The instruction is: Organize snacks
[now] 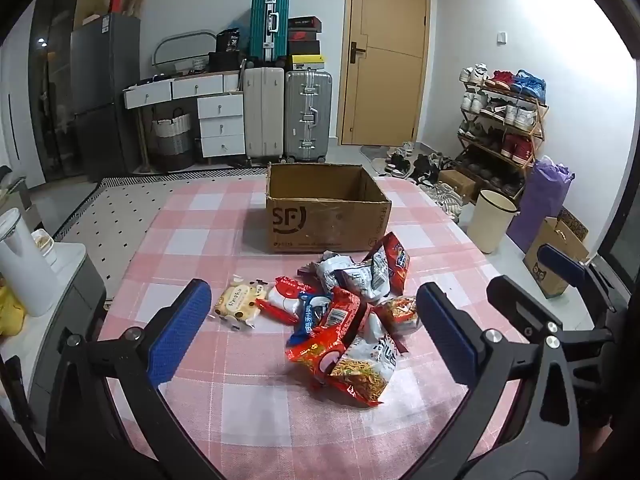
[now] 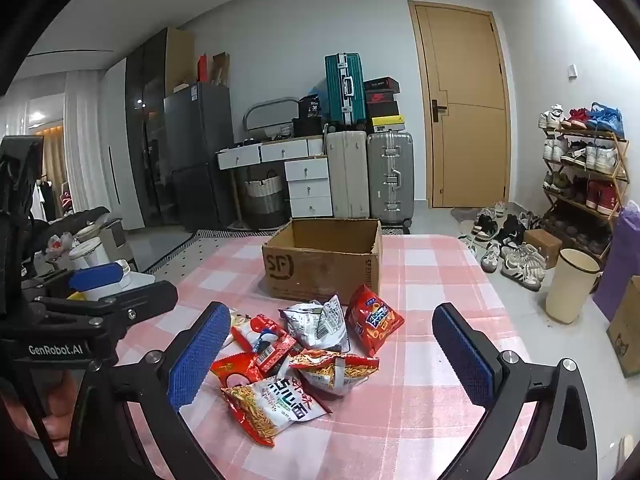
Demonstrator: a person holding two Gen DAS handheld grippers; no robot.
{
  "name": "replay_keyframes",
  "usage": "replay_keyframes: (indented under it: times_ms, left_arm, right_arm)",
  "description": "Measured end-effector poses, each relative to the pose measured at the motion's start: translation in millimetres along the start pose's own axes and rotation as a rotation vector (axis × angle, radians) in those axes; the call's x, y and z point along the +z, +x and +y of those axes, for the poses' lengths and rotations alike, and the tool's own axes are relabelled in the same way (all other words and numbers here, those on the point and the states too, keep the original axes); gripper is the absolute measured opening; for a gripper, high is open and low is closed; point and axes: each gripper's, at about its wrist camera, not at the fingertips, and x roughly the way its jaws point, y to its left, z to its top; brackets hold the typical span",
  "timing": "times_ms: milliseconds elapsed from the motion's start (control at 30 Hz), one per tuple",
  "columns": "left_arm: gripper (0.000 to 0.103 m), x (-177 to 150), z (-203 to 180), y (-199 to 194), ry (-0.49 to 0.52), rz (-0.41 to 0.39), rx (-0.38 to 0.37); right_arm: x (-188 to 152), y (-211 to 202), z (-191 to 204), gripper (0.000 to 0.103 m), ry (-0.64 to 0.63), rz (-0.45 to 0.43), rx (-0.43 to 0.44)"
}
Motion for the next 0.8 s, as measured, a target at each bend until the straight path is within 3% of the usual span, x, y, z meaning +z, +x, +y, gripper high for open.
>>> replay_keyframes:
  times_ms: [800]
  left_arm:
    - [0.102,-2,-3,-7,0.008,-0.019,-0.022]
  right_arm:
    - [-5,-2,-10,0.103,0.029,0.011,-0.005]
